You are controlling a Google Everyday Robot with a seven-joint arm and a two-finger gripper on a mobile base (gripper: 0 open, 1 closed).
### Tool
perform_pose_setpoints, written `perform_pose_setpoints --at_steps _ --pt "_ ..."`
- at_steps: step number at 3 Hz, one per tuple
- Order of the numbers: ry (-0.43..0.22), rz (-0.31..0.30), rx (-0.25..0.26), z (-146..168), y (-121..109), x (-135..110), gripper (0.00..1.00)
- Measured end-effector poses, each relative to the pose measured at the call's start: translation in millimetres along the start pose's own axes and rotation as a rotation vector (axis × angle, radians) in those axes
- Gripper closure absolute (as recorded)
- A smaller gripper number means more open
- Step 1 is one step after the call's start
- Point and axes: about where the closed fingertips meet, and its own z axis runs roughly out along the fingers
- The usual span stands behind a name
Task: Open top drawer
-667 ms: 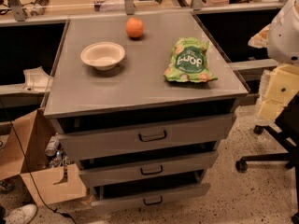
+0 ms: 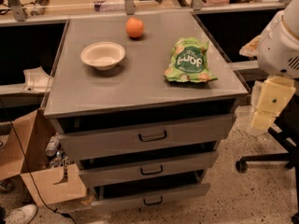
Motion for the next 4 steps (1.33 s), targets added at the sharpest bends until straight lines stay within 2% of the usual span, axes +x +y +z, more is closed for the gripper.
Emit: perform_pose_setpoints --at_steps 1,2,4 --pt "-0.009 -0.005 0.013 -4.3 -2.5 1.6 0.00" --pt "-0.051 -0.011 -0.003 3.7 9.1 -2.1 0.00" --pt "-0.116 0.019 -0.056 39.7 38.4 -14.1 0.00"
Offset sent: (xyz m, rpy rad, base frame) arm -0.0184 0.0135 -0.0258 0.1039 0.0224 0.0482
